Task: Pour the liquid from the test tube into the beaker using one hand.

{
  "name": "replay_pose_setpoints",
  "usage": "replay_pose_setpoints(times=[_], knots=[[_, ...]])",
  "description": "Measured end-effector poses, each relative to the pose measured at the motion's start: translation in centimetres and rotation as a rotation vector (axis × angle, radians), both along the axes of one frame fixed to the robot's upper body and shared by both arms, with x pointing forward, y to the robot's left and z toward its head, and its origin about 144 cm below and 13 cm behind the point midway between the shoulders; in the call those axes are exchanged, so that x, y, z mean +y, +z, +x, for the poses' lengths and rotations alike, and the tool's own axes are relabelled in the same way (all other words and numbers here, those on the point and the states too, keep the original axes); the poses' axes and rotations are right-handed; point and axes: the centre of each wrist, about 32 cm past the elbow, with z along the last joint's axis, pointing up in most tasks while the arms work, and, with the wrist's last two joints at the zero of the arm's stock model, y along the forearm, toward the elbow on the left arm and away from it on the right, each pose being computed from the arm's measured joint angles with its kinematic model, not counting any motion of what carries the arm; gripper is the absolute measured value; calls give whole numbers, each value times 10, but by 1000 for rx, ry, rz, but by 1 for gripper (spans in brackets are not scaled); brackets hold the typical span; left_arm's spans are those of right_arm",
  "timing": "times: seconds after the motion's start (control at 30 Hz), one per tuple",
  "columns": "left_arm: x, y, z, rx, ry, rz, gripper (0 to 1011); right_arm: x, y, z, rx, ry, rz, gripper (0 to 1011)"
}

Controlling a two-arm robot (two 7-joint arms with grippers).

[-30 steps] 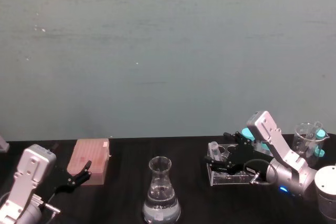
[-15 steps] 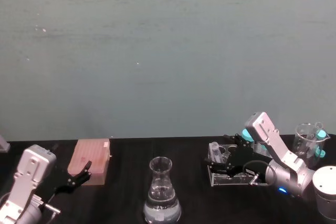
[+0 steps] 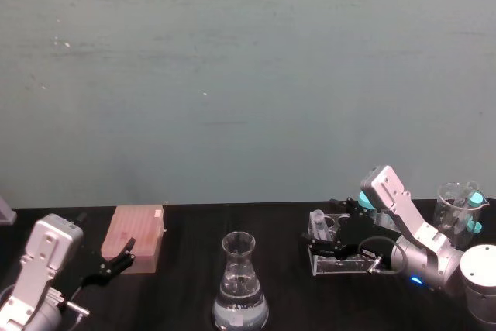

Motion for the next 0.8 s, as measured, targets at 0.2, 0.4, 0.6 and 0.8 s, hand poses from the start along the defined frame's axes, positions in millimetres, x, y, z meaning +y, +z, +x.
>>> replay_pose_setpoints(times=[0.2,0.4,0.6,0.8], knots=[[0,0,0,0,0,0,1000,0,0,0,-2,-1,0,1000],[0,0,0,0,0,0,1000,0,0,0,-1,-2,0,1000],[0,0,0,0,0,0,1000,0,0,0,0,-3,1,1000],[0,0,0,0,0,0,1000,0,0,0,0,-3,1,947]])
